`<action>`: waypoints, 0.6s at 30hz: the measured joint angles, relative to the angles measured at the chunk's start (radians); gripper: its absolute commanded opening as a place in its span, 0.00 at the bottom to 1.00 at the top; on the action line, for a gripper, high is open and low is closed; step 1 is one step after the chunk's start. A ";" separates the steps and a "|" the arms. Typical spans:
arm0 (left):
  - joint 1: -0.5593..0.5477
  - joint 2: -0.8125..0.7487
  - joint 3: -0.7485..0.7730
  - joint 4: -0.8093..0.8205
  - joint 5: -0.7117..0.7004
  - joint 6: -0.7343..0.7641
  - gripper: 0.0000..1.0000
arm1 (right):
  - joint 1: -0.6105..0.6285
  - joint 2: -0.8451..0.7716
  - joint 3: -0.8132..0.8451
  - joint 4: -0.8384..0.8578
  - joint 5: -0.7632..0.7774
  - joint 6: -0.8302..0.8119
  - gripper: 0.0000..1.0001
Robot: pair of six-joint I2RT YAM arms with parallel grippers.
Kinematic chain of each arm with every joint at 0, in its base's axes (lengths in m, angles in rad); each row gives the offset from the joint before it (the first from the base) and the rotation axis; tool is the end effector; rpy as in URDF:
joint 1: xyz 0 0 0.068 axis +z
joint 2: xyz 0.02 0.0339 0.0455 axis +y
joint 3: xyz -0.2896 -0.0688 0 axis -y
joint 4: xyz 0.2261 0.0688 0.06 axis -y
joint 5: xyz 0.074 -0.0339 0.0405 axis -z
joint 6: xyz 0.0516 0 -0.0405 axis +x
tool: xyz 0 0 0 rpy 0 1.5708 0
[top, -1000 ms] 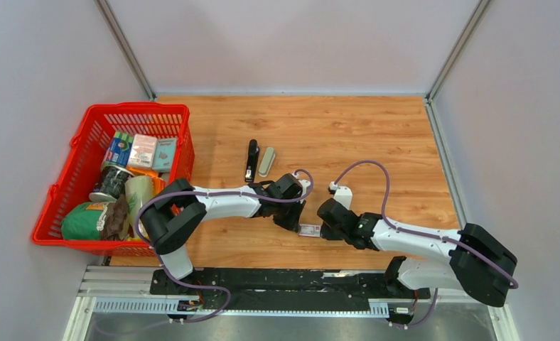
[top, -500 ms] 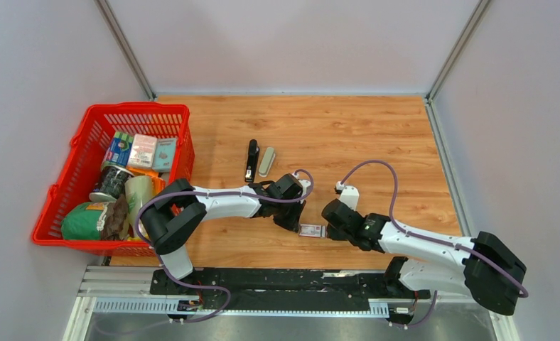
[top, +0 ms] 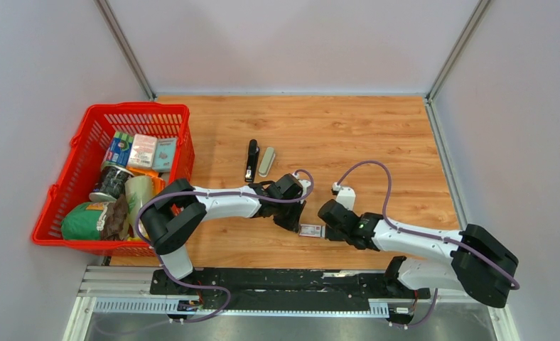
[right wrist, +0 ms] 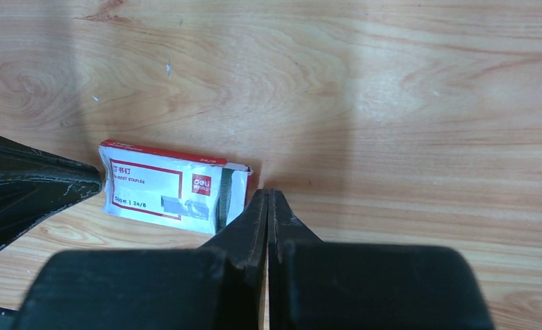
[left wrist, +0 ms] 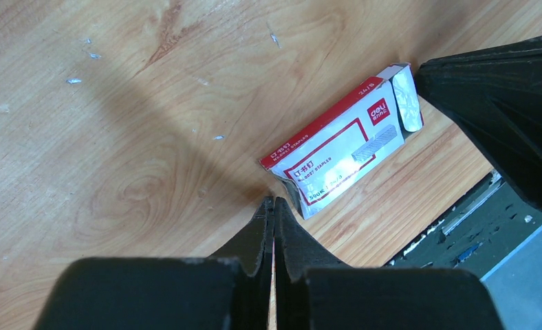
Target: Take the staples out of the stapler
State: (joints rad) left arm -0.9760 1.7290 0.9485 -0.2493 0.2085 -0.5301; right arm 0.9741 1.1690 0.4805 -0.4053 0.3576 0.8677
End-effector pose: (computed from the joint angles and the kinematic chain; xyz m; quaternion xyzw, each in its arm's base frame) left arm 0.1775 -0.2815 0.1763 0.2390 0.9285 -0.2549 0.1253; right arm 0.1136 0.1351 0.1740 -0.0089 0.9571 0.0805 0.2783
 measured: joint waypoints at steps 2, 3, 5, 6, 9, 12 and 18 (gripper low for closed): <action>0.000 0.000 0.000 0.000 0.000 0.000 0.00 | 0.000 0.009 0.000 0.017 -0.007 0.000 0.00; -0.001 0.000 0.000 0.000 0.000 0.000 0.00 | 0.000 0.012 0.000 0.026 -0.014 0.000 0.00; -0.002 0.000 0.000 0.000 0.000 0.000 0.00 | 0.000 0.019 0.000 0.045 -0.026 0.000 0.00; -0.003 0.000 0.000 0.000 0.000 0.000 0.00 | 0.000 0.023 0.000 0.056 -0.032 0.000 0.00; -0.004 0.000 0.000 0.000 -0.001 0.000 0.00 | 0.000 0.034 0.000 0.082 -0.045 0.000 0.00; -0.005 0.000 0.000 0.000 0.000 0.000 0.00 | 0.003 0.044 0.001 0.102 -0.053 0.000 0.00; -0.005 0.000 0.000 -0.002 0.000 0.000 0.00 | 0.010 0.059 0.006 0.119 -0.054 0.000 0.00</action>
State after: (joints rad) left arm -0.9810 1.7290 0.9489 -0.2512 0.2081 -0.5301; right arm 0.9840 1.2278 0.4866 -0.2867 0.3038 0.8677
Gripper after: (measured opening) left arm 0.006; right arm 0.004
